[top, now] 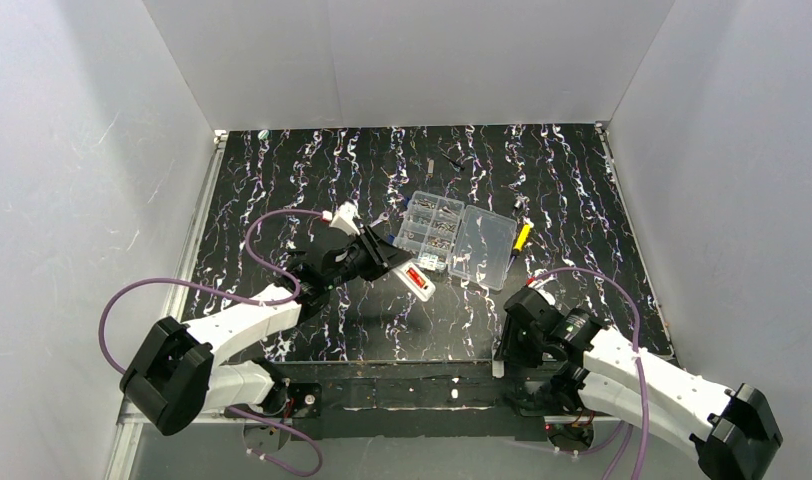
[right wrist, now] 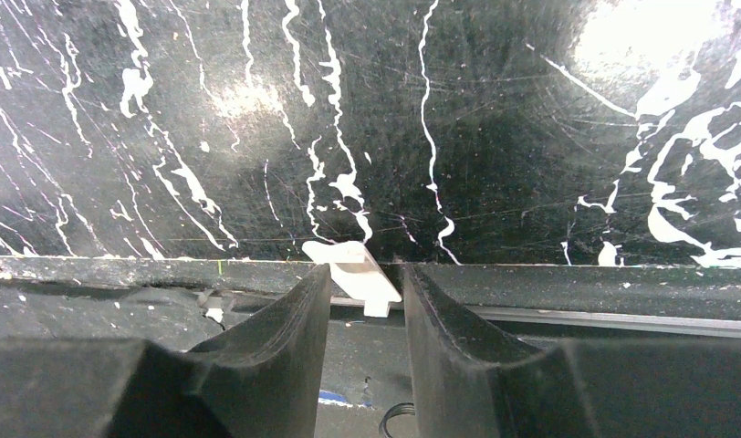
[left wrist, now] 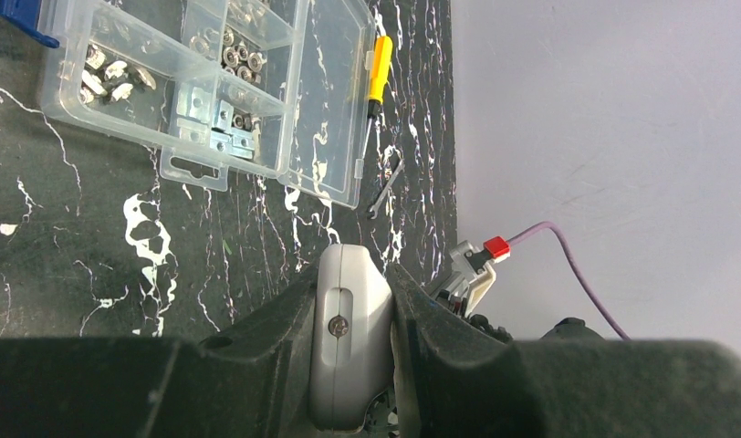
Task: Load the batteries into the remote control
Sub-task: Adjust the battery cover at the center of the board.
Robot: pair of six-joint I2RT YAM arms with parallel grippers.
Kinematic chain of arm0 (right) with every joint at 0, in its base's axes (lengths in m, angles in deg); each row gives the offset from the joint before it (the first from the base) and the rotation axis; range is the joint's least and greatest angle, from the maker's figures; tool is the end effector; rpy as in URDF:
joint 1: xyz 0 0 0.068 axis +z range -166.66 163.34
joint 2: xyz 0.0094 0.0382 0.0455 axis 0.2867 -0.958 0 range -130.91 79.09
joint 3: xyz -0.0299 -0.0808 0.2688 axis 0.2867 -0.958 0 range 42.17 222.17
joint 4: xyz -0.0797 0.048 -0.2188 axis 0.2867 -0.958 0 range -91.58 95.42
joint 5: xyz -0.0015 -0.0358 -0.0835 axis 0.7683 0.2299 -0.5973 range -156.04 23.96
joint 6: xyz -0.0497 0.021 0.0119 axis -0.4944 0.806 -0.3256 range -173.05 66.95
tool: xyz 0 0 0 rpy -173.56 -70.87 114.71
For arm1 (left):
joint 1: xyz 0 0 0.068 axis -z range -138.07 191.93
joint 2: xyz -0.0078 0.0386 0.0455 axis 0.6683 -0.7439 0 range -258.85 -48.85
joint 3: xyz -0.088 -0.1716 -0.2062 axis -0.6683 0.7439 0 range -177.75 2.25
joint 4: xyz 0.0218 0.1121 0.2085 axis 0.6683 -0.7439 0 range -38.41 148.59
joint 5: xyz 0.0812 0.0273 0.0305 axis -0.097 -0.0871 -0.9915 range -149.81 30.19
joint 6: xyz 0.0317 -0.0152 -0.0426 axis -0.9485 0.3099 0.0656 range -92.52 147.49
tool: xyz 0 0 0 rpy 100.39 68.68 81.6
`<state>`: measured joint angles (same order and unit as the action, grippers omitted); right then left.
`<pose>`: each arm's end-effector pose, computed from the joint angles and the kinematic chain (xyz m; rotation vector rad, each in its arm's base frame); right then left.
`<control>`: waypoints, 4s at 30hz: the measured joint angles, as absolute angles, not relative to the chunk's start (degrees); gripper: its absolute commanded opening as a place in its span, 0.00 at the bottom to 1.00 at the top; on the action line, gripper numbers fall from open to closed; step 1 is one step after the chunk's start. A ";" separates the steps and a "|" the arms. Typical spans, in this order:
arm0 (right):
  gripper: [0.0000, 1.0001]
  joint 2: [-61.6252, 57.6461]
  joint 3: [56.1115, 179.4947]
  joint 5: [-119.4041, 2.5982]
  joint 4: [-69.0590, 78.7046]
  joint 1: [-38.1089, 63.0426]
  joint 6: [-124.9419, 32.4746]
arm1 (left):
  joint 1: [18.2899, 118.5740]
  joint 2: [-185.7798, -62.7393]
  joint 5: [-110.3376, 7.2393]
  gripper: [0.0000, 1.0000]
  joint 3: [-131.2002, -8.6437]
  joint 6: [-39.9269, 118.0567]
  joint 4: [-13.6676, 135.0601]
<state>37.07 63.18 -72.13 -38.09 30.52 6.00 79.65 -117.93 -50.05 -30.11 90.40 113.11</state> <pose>0.0647 0.0640 0.1736 0.3186 2.7437 0.4114 0.1857 -0.1517 0.3201 -0.1490 1.4373 -1.5928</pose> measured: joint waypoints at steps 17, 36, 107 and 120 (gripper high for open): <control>0.42 33.55 63.56 -73.88 -38.09 34.19 8.77 | 79.62 -117.36 -49.88 0.00 -27.77 91.78 115.74; 0.25 28.79 65.76 -75.61 -37.28 37.40 9.15 | 79.62 -116.14 -49.92 0.00 -25.68 92.06 116.70; 0.10 26.91 74.33 -80.63 -30.66 41.18 1.08 | 79.62 -103.57 -51.62 0.00 -22.46 89.90 109.29; 0.01 -3.67 91.23 -79.45 -29.24 39.96 -14.35 | 79.62 -94.63 -53.48 0.00 -21.48 87.08 101.73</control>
<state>-3.67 91.23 -79.45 -29.24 39.96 -14.35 79.62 -94.63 -53.48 -21.48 87.08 101.73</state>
